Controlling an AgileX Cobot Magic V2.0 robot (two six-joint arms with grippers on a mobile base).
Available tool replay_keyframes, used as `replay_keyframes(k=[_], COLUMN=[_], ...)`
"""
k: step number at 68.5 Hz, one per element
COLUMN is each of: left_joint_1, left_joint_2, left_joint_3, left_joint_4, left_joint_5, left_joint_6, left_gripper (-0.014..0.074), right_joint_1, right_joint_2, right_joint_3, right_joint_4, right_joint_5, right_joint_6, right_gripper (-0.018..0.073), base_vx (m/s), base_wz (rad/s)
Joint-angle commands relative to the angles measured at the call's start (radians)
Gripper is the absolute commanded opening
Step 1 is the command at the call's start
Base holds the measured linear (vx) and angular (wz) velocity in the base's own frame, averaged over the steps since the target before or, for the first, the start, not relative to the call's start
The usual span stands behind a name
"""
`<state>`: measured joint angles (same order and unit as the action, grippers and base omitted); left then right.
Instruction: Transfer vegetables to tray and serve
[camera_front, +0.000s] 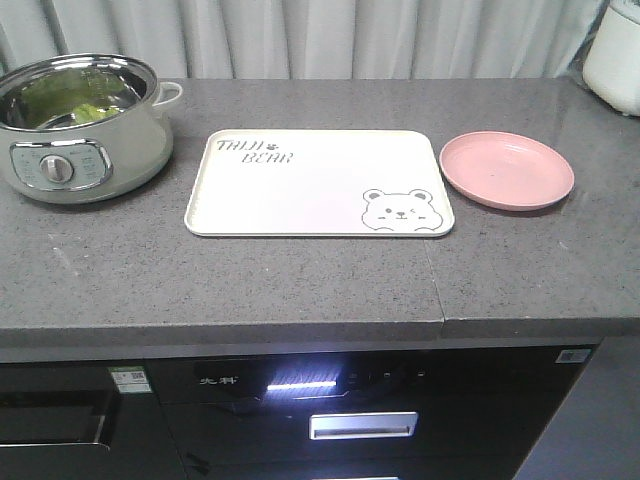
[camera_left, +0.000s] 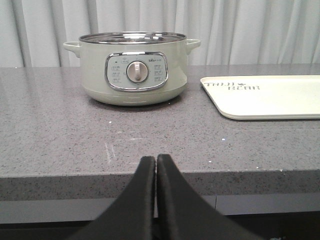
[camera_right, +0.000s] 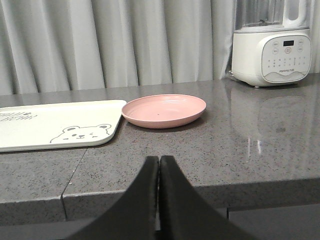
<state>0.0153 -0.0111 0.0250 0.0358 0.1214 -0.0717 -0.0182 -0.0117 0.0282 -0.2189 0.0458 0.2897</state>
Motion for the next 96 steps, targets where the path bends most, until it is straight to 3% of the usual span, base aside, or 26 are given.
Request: replay_keyframes(k=[1, 96], left_joint_1=[0.002, 0.002], left_joint_2=[-0.015, -0.015], left_joint_3=[0.022, 0.022], left_joint_4=[-0.008, -0.008], left_joint_5=[-0.072, -0.072], left_joint_6=[-0.003, -0.003], left_gripper=[-0.0006, -0.0006], right_joint_1=[-0.005, -0.005], right_joint_2=[-0.005, -0.005], right_joint_3=[0.015, 0.015], right_joint_4=[-0.004, -0.004], right_joint_5=[-0.077, -0.077], right_joint_6=[-0.003, -0.003], right_gripper=[-0.0003, -0.0003], base_vx=[0.08, 0.06], base_wz=[-0.01, -0.02])
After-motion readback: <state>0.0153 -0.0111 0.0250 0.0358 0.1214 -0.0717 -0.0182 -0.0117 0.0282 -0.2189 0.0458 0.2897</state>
